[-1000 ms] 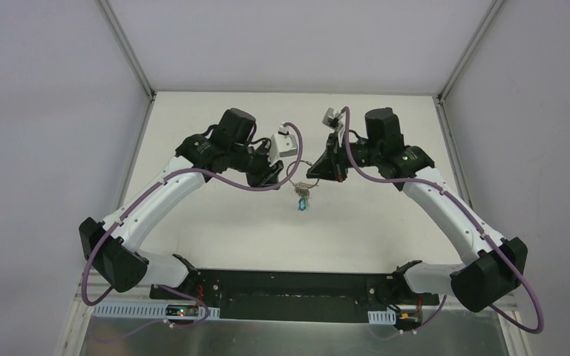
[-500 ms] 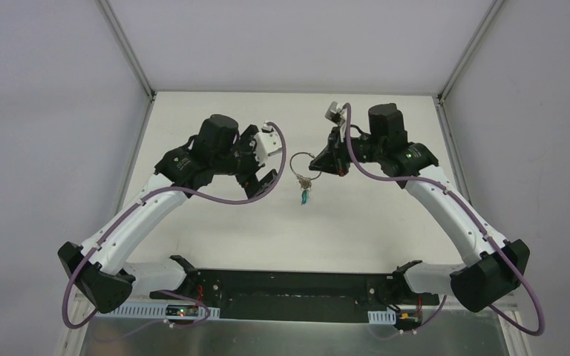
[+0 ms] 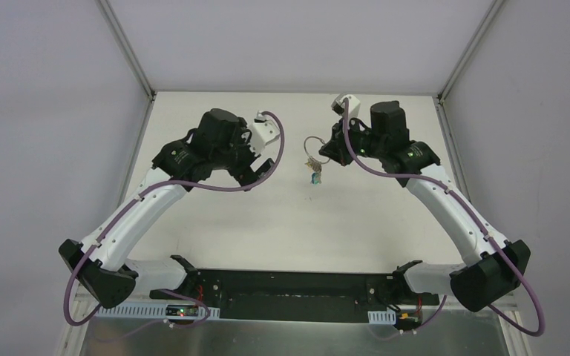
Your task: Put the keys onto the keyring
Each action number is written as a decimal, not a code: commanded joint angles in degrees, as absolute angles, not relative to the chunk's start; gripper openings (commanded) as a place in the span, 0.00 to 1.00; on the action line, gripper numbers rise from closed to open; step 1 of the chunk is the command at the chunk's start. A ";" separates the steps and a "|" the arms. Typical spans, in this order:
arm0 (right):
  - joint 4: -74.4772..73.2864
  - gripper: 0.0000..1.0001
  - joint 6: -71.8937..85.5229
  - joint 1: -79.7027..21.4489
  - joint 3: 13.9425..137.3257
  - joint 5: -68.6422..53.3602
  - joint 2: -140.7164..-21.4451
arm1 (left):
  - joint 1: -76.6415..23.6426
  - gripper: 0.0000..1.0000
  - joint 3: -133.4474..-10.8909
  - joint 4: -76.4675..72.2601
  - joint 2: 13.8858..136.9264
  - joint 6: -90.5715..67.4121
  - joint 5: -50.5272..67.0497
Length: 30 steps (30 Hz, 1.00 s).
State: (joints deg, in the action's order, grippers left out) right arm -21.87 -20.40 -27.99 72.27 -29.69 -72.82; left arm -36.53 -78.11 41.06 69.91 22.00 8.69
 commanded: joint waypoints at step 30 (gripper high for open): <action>4.31 0.00 -6.22 -32.09 49.02 -37.46 -84.98 | -32.01 0.99 -72.80 40.47 63.17 20.48 -2.76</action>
State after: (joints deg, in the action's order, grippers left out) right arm -0.73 -9.13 -35.55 49.60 -36.56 -81.76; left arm -32.51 -72.47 42.24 62.26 21.02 -3.55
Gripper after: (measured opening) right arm 0.034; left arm 0.991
